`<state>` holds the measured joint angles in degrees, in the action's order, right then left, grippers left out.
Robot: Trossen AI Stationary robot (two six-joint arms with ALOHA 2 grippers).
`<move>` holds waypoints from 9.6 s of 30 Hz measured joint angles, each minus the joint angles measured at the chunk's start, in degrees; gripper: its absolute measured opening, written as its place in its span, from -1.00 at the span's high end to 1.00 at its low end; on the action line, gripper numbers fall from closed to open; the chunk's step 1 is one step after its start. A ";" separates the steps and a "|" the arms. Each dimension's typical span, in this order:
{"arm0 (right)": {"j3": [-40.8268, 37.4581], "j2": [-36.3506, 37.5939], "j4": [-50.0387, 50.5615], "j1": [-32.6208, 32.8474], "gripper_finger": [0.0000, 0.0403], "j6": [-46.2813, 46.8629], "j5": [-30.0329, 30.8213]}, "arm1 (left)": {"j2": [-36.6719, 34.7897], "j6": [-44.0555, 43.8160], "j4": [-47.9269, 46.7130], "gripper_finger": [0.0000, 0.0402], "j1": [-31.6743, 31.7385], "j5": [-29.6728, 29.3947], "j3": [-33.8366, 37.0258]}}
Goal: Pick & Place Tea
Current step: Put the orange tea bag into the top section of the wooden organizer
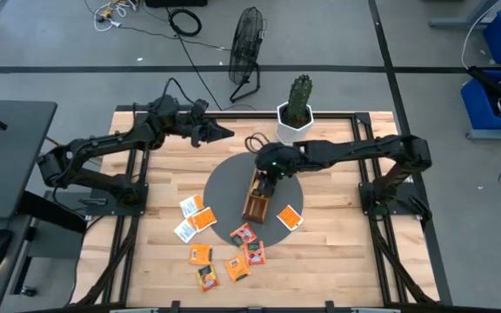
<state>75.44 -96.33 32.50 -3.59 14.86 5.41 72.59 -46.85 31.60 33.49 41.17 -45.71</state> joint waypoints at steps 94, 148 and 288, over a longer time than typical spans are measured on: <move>0.02 11.94 -12.15 -7.99 1.00 4.92 3.98 | -0.32 7.57 13.21 0.38 8.77 -0.03 0.03; -0.02 10.53 -48.35 -4.66 1.00 17.70 13.01 | -0.32 11.58 16.27 0.52 0.78 -11.63 0.02; 4.00 10.96 -6.22 10.88 1.00 34.19 31.58 | -12.75 47.49 -42.16 0.34 11.72 -12.83 -11.74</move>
<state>79.44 -85.37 26.28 7.29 49.04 36.99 59.84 0.64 -10.56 45.20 28.34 -57.45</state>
